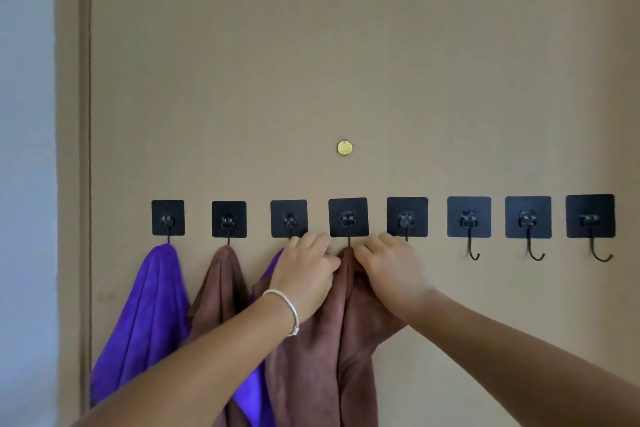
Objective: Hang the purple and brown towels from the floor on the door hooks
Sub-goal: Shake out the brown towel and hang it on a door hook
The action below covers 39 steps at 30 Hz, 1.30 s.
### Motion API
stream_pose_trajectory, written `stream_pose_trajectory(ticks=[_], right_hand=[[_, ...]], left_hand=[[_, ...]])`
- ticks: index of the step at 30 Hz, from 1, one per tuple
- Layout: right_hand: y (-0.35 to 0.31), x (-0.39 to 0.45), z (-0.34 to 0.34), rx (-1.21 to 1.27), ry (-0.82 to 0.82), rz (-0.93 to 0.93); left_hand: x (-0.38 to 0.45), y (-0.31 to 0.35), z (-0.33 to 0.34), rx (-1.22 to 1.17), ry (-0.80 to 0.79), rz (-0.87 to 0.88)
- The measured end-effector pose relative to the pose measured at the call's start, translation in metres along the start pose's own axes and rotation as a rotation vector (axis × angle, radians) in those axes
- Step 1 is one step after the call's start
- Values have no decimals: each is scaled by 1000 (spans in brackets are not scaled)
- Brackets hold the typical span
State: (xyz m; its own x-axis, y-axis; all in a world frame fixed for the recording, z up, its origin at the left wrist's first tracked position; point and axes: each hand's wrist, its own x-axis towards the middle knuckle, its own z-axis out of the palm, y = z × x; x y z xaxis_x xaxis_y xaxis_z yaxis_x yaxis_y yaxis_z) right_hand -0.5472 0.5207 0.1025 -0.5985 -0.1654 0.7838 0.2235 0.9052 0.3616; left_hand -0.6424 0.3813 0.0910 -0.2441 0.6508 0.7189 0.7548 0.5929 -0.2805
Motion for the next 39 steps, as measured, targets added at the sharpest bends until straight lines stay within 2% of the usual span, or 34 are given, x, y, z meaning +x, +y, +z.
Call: stream_pose_trajectory(ticks=[3, 8, 13, 16, 18, 20, 23, 26, 32, 36, 39], right_hand=[[-1, -1, 2, 62, -10, 72], [1, -13, 8, 378, -30, 205], [-9, -38, 23, 365, -157, 136], [-7, -43, 26, 418, -152, 147], [-5, -43, 26, 433, -157, 134], [-5, -45, 26, 430, -175, 125], [-10, -49, 27, 426, -199, 117], [-18, -55, 26, 445, -228, 131], [-30, -74, 17, 482, -304, 238], [-38, -90, 4, 392, -396, 325], [-42, -100, -12, 311, -428, 388]], left_hand=[[1, 4, -9, -47, -91, -51], [-4, 0, -14, -189, -152, -112], [-8, 15, 3, -708, -258, -219], [-9, 29, 15, -1014, -314, -402], [-10, 29, 19, -1120, -333, -490], [-11, 22, 15, -1070, -351, -470], [-16, 13, 4, -790, -350, -356], [-25, 13, -6, -549, -242, -278], [-25, 16, -1, -620, -23, -124], [4, 15, 9, -434, 94, 12], [24, 18, 9, -238, 81, 104]])
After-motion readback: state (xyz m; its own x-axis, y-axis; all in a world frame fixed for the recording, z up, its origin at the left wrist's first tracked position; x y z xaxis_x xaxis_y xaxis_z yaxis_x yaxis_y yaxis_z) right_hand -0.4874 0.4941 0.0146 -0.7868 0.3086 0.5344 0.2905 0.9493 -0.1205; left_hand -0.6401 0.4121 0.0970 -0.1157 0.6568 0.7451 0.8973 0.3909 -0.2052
